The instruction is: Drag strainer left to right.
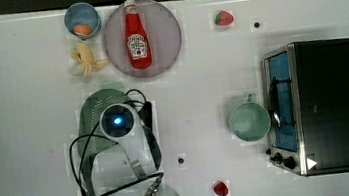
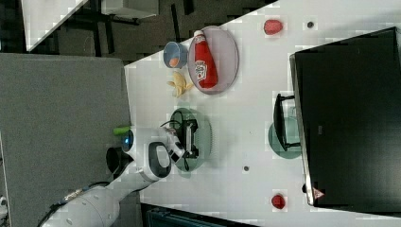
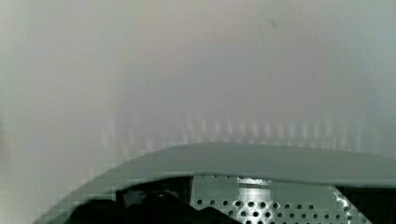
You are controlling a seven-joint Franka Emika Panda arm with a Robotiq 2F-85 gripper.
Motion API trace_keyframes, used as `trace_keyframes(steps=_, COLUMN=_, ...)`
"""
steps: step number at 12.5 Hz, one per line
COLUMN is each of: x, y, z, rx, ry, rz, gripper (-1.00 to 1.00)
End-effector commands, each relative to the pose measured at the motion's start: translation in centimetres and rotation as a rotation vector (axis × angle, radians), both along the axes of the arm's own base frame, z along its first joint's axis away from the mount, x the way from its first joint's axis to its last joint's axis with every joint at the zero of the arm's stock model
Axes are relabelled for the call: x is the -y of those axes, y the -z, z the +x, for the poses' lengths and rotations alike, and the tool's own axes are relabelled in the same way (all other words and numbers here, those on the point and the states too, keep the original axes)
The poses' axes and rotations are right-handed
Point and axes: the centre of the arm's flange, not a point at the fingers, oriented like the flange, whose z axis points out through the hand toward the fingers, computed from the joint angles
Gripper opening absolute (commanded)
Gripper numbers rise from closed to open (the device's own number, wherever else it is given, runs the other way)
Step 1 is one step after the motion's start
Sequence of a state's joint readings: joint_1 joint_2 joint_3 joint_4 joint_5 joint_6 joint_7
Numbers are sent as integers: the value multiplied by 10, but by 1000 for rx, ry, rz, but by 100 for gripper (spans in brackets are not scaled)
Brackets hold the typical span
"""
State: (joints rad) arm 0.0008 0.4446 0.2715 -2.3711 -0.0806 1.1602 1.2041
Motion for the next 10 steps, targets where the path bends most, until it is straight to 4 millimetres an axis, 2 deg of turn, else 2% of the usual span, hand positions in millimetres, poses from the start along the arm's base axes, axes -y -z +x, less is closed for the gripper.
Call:
trace_keyframes(steps=1, x=44, y=-14, z=11, rx=28, ry=-70, rz=-13, gripper=100)
trace_keyframes(steps=6, x=107, y=-15, z=15, rx=28, ry=-88, rz=-43, gripper=100)
trace_keyframes(steps=8, x=127, y=-14, z=16, rx=36, ry=-135, rz=-50, gripper=100)
trace_keyframes(steps=10, x=149, y=-15, z=17, rx=40, ry=-105, rz=-64, gripper=100)
